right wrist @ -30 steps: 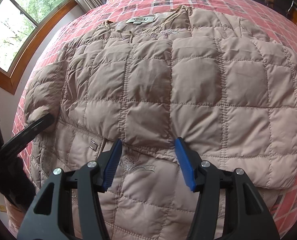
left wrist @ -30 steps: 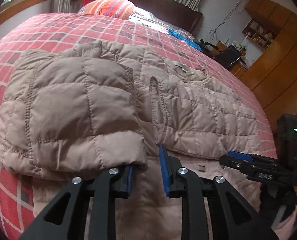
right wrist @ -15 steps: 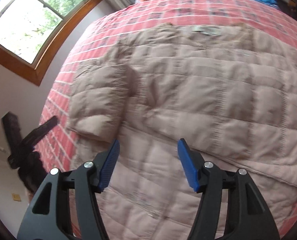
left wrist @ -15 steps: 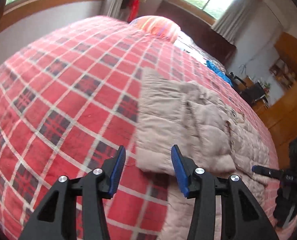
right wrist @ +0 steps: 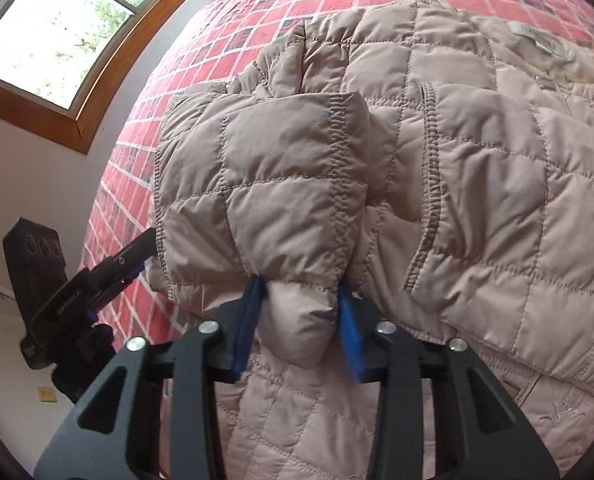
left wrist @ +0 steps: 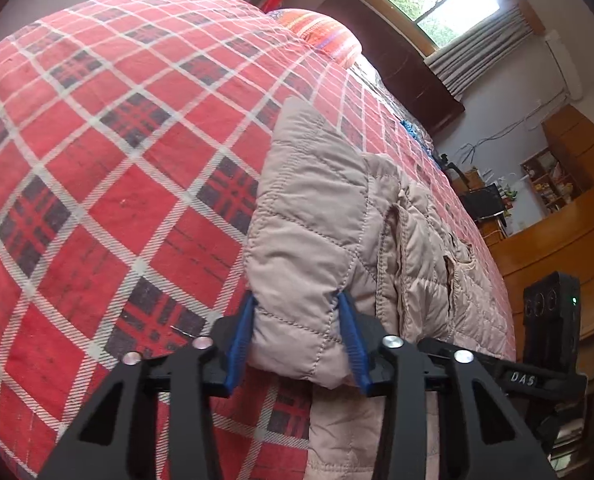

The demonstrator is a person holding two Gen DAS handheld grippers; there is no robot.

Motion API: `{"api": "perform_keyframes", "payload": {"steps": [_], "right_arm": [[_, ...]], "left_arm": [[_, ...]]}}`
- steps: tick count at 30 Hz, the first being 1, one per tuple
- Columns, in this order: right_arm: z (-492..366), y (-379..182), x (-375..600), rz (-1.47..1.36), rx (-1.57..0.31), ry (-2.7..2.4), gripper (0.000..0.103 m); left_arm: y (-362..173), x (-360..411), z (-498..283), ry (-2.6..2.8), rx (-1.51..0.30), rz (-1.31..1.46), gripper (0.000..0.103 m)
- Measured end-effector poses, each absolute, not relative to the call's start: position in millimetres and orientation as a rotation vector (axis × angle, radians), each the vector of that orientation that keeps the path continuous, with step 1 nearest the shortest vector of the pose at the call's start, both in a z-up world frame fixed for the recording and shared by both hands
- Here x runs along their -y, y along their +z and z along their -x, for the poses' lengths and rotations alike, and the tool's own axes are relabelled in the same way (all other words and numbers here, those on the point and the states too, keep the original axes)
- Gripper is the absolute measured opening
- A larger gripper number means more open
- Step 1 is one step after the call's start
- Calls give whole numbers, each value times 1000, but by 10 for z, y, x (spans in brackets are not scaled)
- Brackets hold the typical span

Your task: Fold large clothes

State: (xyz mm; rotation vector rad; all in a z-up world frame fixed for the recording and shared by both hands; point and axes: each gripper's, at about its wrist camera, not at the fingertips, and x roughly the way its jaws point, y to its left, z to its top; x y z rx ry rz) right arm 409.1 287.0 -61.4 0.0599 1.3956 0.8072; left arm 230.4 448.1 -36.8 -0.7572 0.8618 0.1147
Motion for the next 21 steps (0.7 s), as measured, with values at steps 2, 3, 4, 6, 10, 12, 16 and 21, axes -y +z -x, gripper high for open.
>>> {"api": "perform_keyframes", "payload": {"steps": [2, 3, 4, 6, 10, 12, 16, 21], "right_arm": [[-4075, -599, -2857, -48, -1384, 802, 21], [-4064, -588, -2855, -49, -1381, 803, 18], [-4044, -572, -2839, -50, -1377, 807, 17], [-4016, -506, -2784, -45, -1364, 811, 14], [-3988, -277, -2578, -38, -1309, 814, 13], [-3990, -139, -2439, -40, -1280, 808, 13], [-3996, 87, -2110, -53, -1225, 783, 13], [-4038, 175, -1688, -63, -1183, 720, 13]], "left_arm": [[-370, -4487, -2291, 119, -855, 766, 26], [-355, -4470, -2282, 126, -852, 763, 20], [-328, -4444, -2272, 130, -847, 757, 17], [-242, -4376, -2261, 123, -831, 732, 14], [38, -4122, -2260, 91, -790, 664, 12], [161, -3984, -2292, 76, -775, 641, 11], [329, -3666, -2407, 41, -756, 590, 11], [301, -3275, -2584, 15, -774, 541, 11]]}}
